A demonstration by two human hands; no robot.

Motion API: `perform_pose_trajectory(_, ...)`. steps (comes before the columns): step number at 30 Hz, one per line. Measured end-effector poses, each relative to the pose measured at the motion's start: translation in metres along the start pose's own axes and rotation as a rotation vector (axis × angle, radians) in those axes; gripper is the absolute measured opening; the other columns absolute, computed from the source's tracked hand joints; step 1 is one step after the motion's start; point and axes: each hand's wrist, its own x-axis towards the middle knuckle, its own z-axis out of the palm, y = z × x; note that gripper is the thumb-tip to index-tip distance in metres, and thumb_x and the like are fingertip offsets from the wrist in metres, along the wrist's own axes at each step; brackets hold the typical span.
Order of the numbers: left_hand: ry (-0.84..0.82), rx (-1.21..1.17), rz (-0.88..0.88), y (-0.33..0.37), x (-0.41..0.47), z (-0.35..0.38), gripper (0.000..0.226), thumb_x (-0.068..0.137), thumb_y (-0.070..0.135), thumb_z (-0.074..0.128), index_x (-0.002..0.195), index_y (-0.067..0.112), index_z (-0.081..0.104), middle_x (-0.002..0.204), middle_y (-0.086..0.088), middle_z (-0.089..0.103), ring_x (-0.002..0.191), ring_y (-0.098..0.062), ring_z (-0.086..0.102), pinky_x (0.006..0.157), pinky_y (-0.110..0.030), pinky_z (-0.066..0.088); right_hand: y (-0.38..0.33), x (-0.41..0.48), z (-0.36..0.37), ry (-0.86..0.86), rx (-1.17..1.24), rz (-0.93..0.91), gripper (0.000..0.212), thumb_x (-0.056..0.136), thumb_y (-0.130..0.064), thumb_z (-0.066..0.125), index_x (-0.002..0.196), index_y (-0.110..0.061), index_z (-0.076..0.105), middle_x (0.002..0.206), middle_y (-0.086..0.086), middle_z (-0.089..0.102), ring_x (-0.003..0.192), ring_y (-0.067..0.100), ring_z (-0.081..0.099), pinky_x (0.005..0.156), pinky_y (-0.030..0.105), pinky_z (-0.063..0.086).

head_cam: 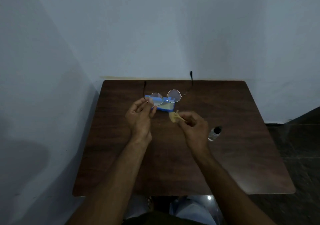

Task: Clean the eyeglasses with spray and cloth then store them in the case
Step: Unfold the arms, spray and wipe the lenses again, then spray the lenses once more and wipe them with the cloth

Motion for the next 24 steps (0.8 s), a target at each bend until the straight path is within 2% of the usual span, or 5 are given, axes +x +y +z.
perform_pose_trajectory(7,-0.008,-0.042,-0.170,-0.018,-0.007,-0.007,0.015,0.093,-0.007,0.073,0.100,0.006,0.075,0.089,-0.001,0.081,0.087,-0.010,0.078,0.080,-0.023,0.064,0.101,0.006,-0.024,0.128,0.118,0.459,0.013,0.086,0.009,0.076,0.097,0.016,0.071,0.099,0.031,0.074,0.086,0.030,0.068,0.084,0.042,0.056)
perform_pose_trajectory(12,-0.029,-0.048,-0.217,-0.026,-0.015,-0.005,0.015,0.092,-0.007,0.073,0.101,0.004,0.076,0.089,-0.002,0.082,0.089,-0.011,0.078,0.080,-0.022,0.063,0.128,0.013,-0.032,0.074,-0.100,0.565,0.012,0.089,-0.002,0.079,0.099,0.002,0.076,0.097,0.025,0.076,0.076,0.028,0.065,0.068,0.036,0.054)
perform_pose_trajectory(18,-0.063,-0.029,-0.222,-0.024,-0.016,-0.007,0.012,0.093,-0.005,0.073,0.100,0.005,0.076,0.092,-0.007,0.082,0.092,-0.015,0.079,0.081,-0.023,0.063,0.132,-0.003,-0.050,-0.019,-0.268,0.409,0.023,0.090,-0.015,0.081,0.112,-0.010,0.079,0.108,0.004,0.078,0.100,0.017,0.070,0.092,0.032,0.053)
perform_pose_trajectory(21,-0.078,-0.051,-0.227,-0.020,-0.014,-0.009,0.012,0.093,-0.004,0.073,0.103,0.003,0.076,0.097,-0.012,0.082,0.095,-0.018,0.079,0.083,-0.023,0.063,0.136,-0.023,-0.062,0.143,-0.231,0.411,0.025,0.091,-0.017,0.080,0.115,-0.013,0.076,0.107,0.000,0.076,0.107,0.022,0.071,0.088,0.029,0.053)
perform_pose_trajectory(24,-0.084,-0.058,-0.230,-0.018,-0.011,-0.011,0.015,0.092,-0.003,0.074,0.106,0.003,0.076,0.102,-0.014,0.081,0.098,-0.019,0.079,0.082,-0.023,0.063,0.143,-0.037,-0.080,0.397,-0.400,0.442,0.075,0.087,-0.025,0.084,0.150,-0.012,0.046,0.147,0.014,0.056,0.139,0.033,0.051,0.112,0.044,0.045)
